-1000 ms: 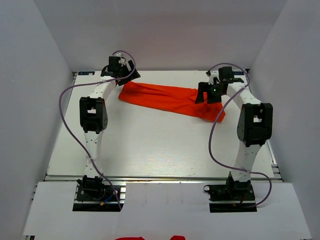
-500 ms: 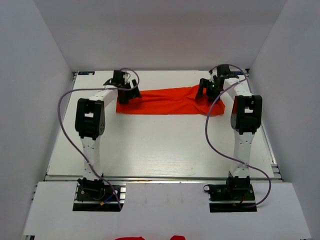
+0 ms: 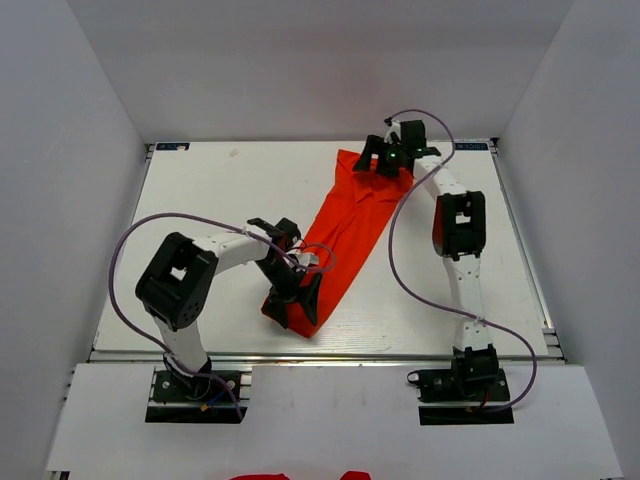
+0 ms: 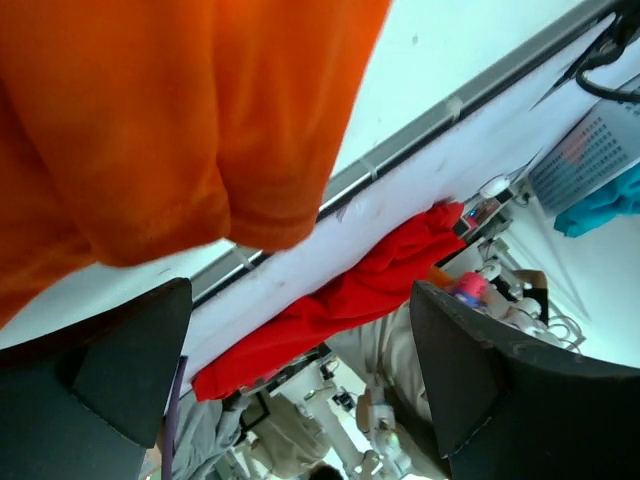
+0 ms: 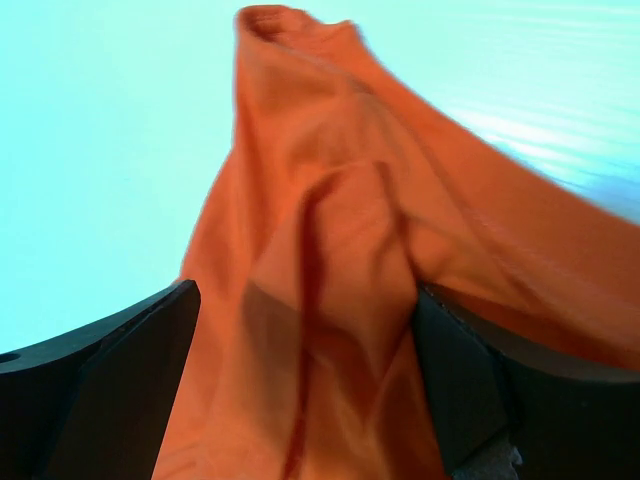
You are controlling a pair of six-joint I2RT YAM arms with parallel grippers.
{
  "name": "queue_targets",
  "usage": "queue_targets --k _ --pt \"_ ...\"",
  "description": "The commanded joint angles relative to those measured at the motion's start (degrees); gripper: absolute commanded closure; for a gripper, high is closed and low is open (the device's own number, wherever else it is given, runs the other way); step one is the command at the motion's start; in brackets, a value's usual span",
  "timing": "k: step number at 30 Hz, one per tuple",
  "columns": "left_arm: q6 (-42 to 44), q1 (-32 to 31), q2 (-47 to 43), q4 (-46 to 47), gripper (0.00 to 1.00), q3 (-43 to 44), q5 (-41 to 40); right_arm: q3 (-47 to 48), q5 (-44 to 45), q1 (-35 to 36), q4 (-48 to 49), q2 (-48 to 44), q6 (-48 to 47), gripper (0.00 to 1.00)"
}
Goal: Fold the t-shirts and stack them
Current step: Rotate the tshirt 60 degrees
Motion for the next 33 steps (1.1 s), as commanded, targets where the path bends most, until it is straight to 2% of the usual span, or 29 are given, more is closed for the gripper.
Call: queue_targets --k 1,2,7,11,12,13,14,15,18,19,20,21,23,24,25,28,30,33 --pt "2.66 -1.15 -6.02 -2.01 0.0 0.36 1.75 0.18 2.59 4.34 5.44 -1.92 -1.54 0.1" --pt "1.87 -1.85 -7.51 -1.48 0.0 0.36 0.61 0.18 6.26 5.21 5.25 -2.55 -2.42 0.1" --pt "-0.33 -1.86 -13.85 -3.05 0.0 9.75 -7.57 -2.71 13.22 6.8 0.24 -10.79 -11.89 0.1" --pt "-10.42 -0.63 -19.21 -6.55 0.0 13.8 -28.17 -11.85 14.38 8.91 -2.75 -22.58 -18.58 0.1" --pt "-13.4 -0.02 -20.87 -7.79 0.0 13.81 -38.41 -18.13 14.3 9.78 -3.18 -24.51 -19.47 0.1" --pt "-19.0 1.03 -21.67 -8.67 0.0 13.11 -42.43 -20.37 14.9 10.05 -3.27 -26.53 -20.7 0.1" --pt "-20.97 1.65 -22.55 -9.2 0.0 10.76 -45.43 -22.31 15.26 10.49 -3.53 -32.47 -21.58 0.1" --pt "-22.82 3.05 -24.56 -7.81 0.0 9.08 -47.9 -26.41 16.92 11.71 -4.58 -34.44 -21.93 0.1" --pt "-25.12 5.69 -26.77 -4.81 0.0 3.62 -51.17 -39.08 16.14 13.57 -5.56 -44.35 -24.12 0.1" --pt "-26.52 7.7 -27.73 -4.81 0.0 2.83 -52.48 -41.72 16.14 15.05 -5.38 -48.22 -24.57 0.1" --pt "-26.53 8.76 -27.74 -4.81 0.0 2.82 -55.28 -49.49 16.49 17.16 -5.56 -50.0 -26.84 0.1" --pt "-26.53 9.9 -28.53 -4.81 0.0 2.21 -56.26 -51.75 16.67 18.48 -5.04 -54.8 -27.21 0.1" --pt "-26.01 13.68 -28.53 -4.2 0.0 2.21 -58.72 -58.93 15.79 23.58 -5.03 -57.39 -28.96 0.1" --pt "-26.0 15.0 -28.53 -4.19 0.0 2.21 -59.52 -60.28 15.79 24.98 -4.86 -59.49 -29.06 0.1" --pt "-25.48 17.62 -28.53 -4.19 0.0 1.68 -59.52 -62.21 15.62 29.61 -4.94 -61.25 -29.06 0.1" --pt "-23.99 20.98 -28.01 -1.39 0.0 -0.95 -55.51 -67.39 15.62 35.52 -2.5 -64.6 -29.32 0.1" --pt "-22.14 23.27 -28.79 3.35 0.0 -4.62 -52.51 -69.69 16.32 40.71 -0.11 -65.13 -28.71 0.1" --pt "-21.08 24.77 -30.99 6.34 0.0 -7.97 -47.49 -67.95 17.46 46.6 -0.81 -61.37 -29.49 0.1"
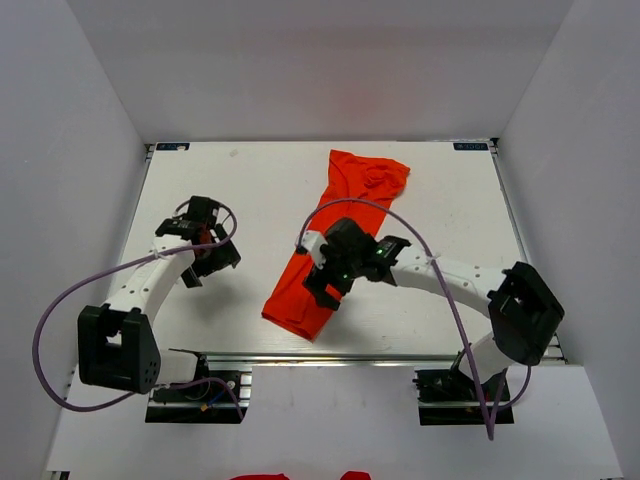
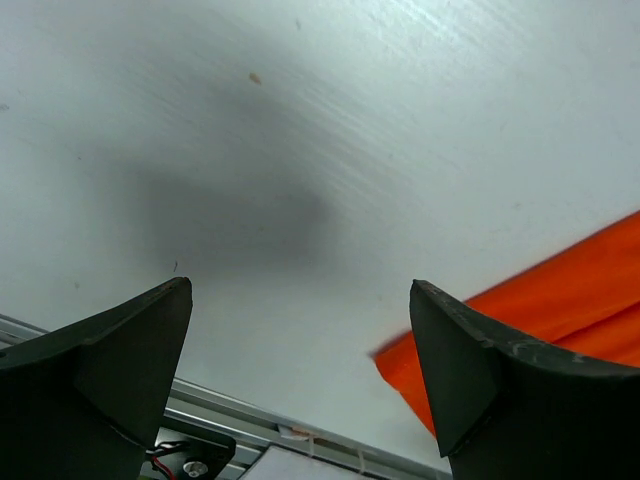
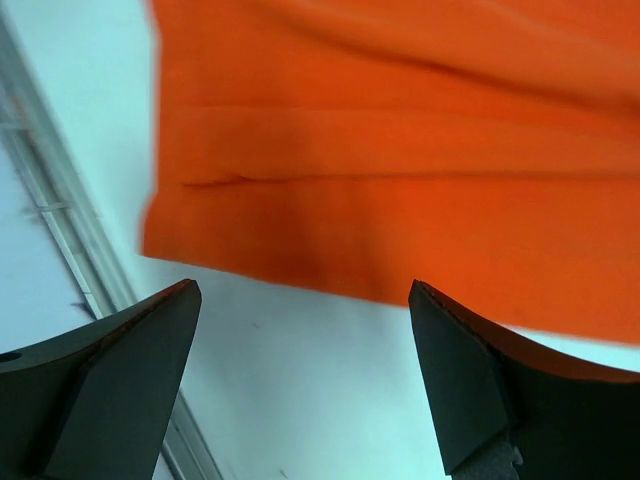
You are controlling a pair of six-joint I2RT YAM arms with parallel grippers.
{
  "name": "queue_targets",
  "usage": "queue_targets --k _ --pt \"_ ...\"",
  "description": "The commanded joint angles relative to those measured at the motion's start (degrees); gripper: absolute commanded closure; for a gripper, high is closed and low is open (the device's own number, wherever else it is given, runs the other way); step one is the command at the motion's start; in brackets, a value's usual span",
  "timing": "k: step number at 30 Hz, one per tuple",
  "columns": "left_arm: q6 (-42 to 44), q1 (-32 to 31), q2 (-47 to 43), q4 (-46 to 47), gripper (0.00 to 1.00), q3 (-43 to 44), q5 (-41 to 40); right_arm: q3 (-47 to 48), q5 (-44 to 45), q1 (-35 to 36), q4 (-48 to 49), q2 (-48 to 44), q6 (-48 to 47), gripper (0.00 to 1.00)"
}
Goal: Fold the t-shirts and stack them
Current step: Rotate the tshirt 60 degrees, then grab the bottom of the folded rectangular tshirt with right arm
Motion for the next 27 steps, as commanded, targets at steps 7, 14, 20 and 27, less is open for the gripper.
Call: queue_targets --k 7,14,20,27 --pt "2.09 2.64 -8.02 4.82 0.0 -6.68 6.27 4.62 3.83 13.07 7.66 8.53 -3.41 0.1" --pt "2.09 3.69 -9.26 4.29 0.0 -7.91 6.28 4.71 8.93 15.89 11.62 14.5 -2.88 0.24" --pt "2.62 4.22 -9.26 3.24 0.0 -7.91 5.22 4.18 11.84 16.76 13.03 18.73 -0.07 0.29" --pt "3.67 5.27 -8.11 3.24 0.0 -6.86 5.22 1.98 14.56 17.29 15.06 19.79 3.0 0.75"
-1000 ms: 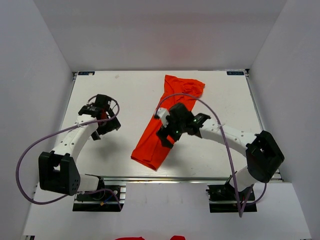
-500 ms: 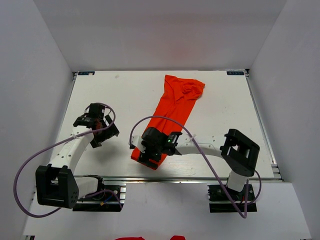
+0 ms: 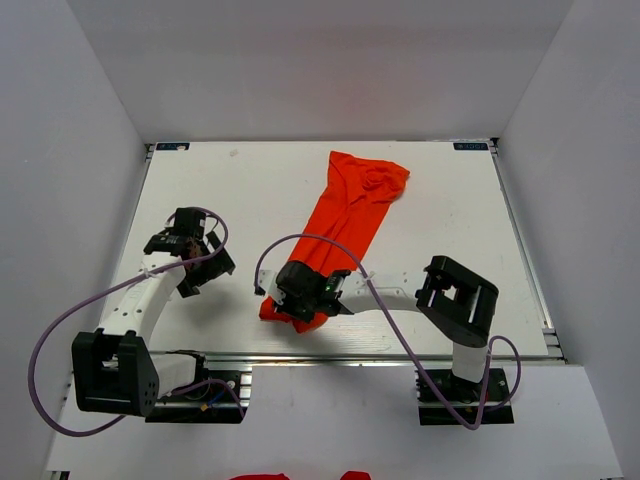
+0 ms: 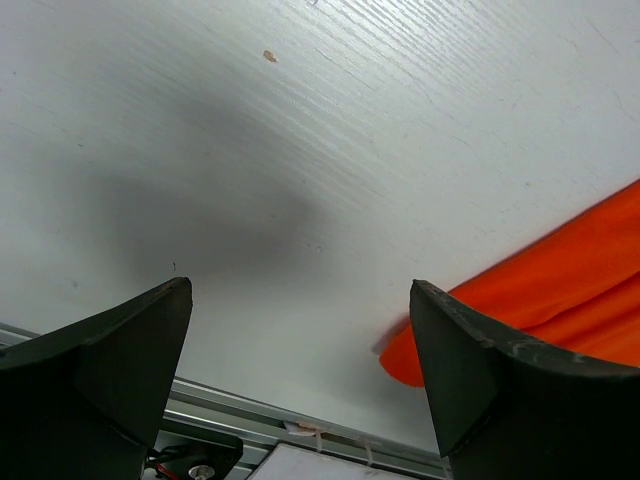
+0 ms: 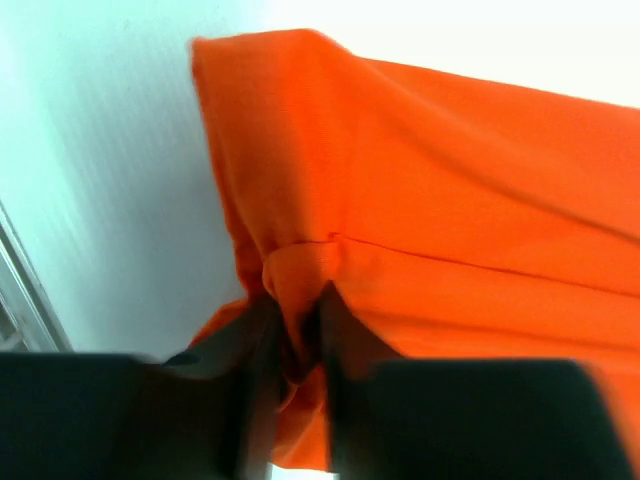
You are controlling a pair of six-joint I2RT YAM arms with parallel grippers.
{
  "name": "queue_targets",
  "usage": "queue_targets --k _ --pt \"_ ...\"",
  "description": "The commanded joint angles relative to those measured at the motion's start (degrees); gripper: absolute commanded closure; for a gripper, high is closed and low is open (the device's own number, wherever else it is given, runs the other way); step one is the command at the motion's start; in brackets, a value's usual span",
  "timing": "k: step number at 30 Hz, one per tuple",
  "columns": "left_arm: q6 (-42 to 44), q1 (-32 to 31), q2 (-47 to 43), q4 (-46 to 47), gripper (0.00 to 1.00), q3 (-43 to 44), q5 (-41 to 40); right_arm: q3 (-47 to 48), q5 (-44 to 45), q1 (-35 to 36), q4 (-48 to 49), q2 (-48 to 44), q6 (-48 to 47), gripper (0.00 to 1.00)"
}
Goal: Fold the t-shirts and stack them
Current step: Grab the bottom of the folded rectangular tshirt with right arm, then fold the folded rectangular tshirt in 1/3 of the way
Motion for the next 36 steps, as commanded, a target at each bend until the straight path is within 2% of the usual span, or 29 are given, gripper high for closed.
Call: queue_targets --k 1,3,5,6,13,21,36 --pt "1.33 1.12 -0.66 -0.08 0.0 0.93 -0.53 -0.82 1.84 0.51 1.06 1.47 2.5 0.81" --pt "1.86 1.13 -0.13 -0.08 0.0 0.93 -0.53 -0.9 0.09 0.16 1.59 0.25 3.38 0.9" --pt "1.86 1.65 0.39 -0.08 0.0 0.93 -0.53 0.14 -2.18 -0.11 0.46 -0.54 3.47 0.94" --pt "2.56 1.65 0.39 0.44 0.0 0.93 -0.53 1.11 -3.6 -0.46 1.06 -2.38 3.56 1.0" --pt "5.03 2.18 0.39 0.45 0.0 1.45 0.0 7.88 -11.6 -5.46 -6.39 -4.07 5.32 1.0" --pt "8.19 2.18 2.24 1.06 0.0 3.91 3.07 13.15 -22.13 -17.22 -13.6 -1.7 4.35 1.0" --pt "12.32 2.18 8.13 5.45 0.0 7.69 6.06 25.01 -26.73 -33.59 -17.83 5.24 0.31 1.0"
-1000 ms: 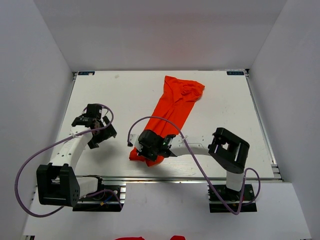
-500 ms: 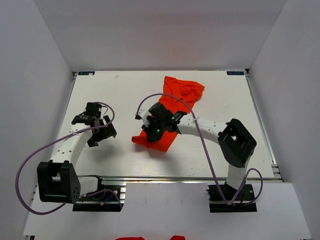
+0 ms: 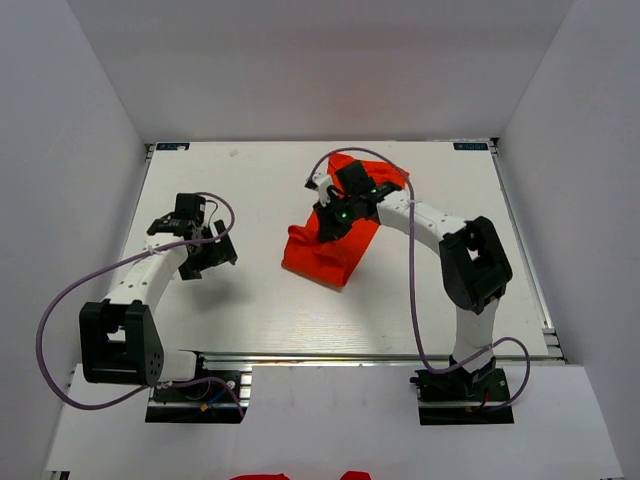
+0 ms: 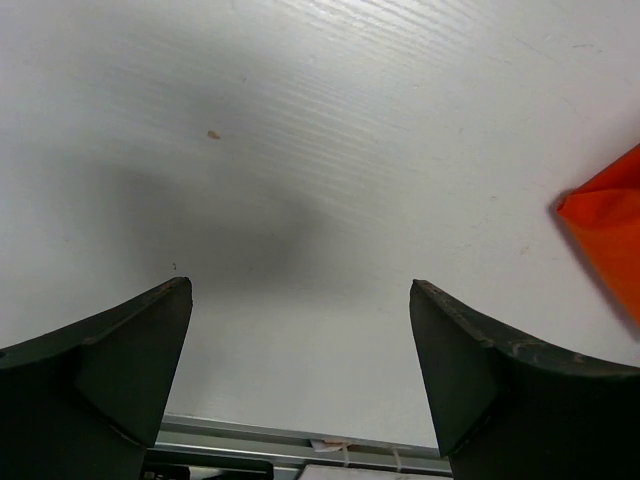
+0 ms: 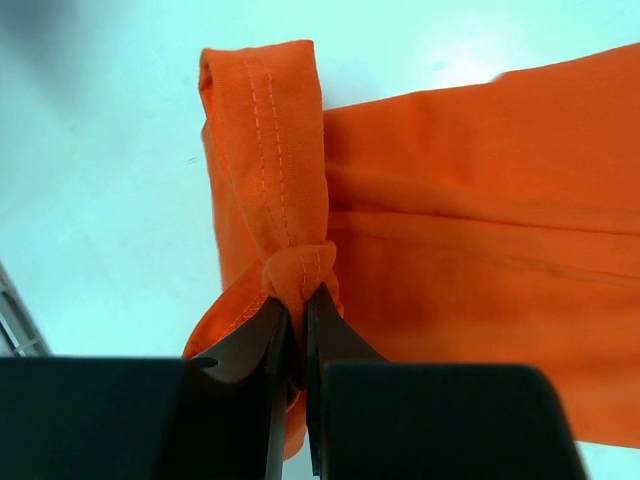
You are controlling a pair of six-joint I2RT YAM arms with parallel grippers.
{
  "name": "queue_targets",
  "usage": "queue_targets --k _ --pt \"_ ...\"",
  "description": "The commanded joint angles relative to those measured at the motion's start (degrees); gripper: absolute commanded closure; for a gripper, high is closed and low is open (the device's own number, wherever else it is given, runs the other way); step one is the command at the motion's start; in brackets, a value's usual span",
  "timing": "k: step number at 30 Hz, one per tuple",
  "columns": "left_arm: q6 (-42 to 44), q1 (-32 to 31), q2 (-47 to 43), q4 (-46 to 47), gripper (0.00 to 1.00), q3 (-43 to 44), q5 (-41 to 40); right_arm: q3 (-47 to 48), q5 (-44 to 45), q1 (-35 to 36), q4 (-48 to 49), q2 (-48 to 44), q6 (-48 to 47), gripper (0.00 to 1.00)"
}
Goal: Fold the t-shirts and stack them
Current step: Fold the folded rectangular tshirt in 1/3 of the way
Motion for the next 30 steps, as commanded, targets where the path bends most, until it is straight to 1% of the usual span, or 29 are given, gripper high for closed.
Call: queue_targets --k 1,7,9,16,17,20,21,22,23,24,25,29,30 --pt "2.22 0.32 -0.24 2.85 0.0 2.08 2.3 4.89 -2.68 -3.03 -2.46 2.6 -2.49 1.0" --pt "2.76 0.32 0.28 4.53 0.0 2.08 3.01 12.53 -4.0 -7.26 -5.19 7.27 -5.65 1.0" --pt "2.76 0.32 0.29 5.05 0.0 2.08 3.53 13.42 -6.01 -8.66 -5.63 9.11 -6.44 1.0" --pt "3.81 0.32 2.75 6.1 0.0 2.6 4.58 17.37 -7.17 -11.83 -6.07 12.81 -6.01 1.0" --pt "3.81 0.32 3.27 6.11 0.0 2.6 4.59 18.07 -7.08 -12.09 -6.25 13.24 -5.83 0.94" --pt "3.81 0.32 3.88 6.64 0.0 3.13 5.64 20.19 -4.28 -12.89 -6.16 14.83 -4.87 0.91" --pt "3.81 0.32 4.41 6.64 0.0 3.65 5.64 20.36 -1.57 -13.67 -5.99 15.27 -4.6 0.88" --pt "3.81 0.32 4.42 6.64 0.0 4.18 5.64 21.32 -0.5 -13.77 -5.81 15.36 -3.21 0.78" --pt "3.81 0.32 4.94 6.64 0.0 4.19 5.64 21.68 0.64 -14.11 -5.55 15.79 -3.02 0.4" --pt "3.81 0.32 4.94 6.64 0.0 4.71 6.17 23.34 3.44 -14.99 -5.55 15.88 -2.58 0.12" --pt "3.81 0.32 4.94 6.64 0.0 5.24 6.17 23.35 4.42 -15.26 -5.46 15.89 -2.58 0.1" --pt "4.34 0.32 4.94 6.64 0.0 5.77 6.17 26.86 12.32 -17.01 -4.41 14.22 -0.66 0.1" --pt "4.34 0.32 4.94 7.16 0.0 6.29 6.17 27.22 13.04 -17.28 -4.05 13.78 -0.47 0.1"
